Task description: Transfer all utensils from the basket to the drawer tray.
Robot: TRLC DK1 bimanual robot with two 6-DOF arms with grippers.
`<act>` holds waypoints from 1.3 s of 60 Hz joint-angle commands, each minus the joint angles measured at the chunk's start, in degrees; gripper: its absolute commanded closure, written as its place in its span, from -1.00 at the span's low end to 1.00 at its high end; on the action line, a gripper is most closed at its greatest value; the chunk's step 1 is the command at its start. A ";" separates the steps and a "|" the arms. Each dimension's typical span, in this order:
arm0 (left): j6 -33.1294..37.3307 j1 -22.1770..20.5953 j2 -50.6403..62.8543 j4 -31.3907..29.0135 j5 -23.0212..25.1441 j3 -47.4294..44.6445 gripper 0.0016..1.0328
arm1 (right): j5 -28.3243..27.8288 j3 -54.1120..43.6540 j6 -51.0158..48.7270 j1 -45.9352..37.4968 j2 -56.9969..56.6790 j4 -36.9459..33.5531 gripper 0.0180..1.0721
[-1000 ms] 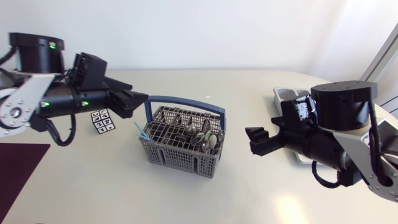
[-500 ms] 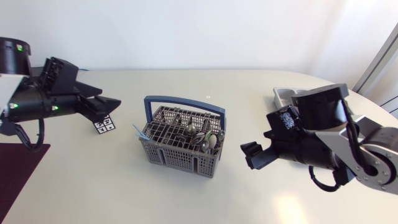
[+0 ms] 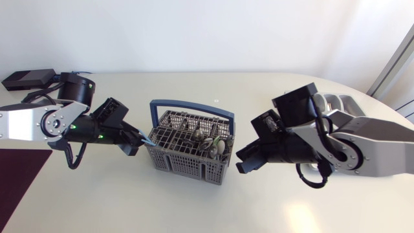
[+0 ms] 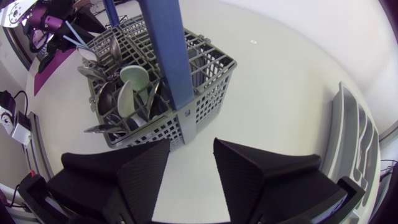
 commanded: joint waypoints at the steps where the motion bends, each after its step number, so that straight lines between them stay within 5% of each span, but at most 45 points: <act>1: 0.64 -1.54 0.63 0.57 0.54 -1.00 -0.09 | -0.39 2.02 -0.02 0.46 2.43 1.25 0.20; 30: 0.12 -6.38 -5.26 0.57 0.54 -6.10 -0.09 | -1.01 8.79 -0.55 -2.88 10.34 3.63 0.20; 67: -0.67 -4.27 -2.54 4.09 0.01 -3.37 -0.27 | 1.02 7.03 -0.64 -0.51 9.81 3.54 0.19; 78: 0.03 0.39 -5.53 4.26 -0.25 -4.16 -0.49 | 1.19 5.10 -0.72 -1.03 6.03 1.25 -0.65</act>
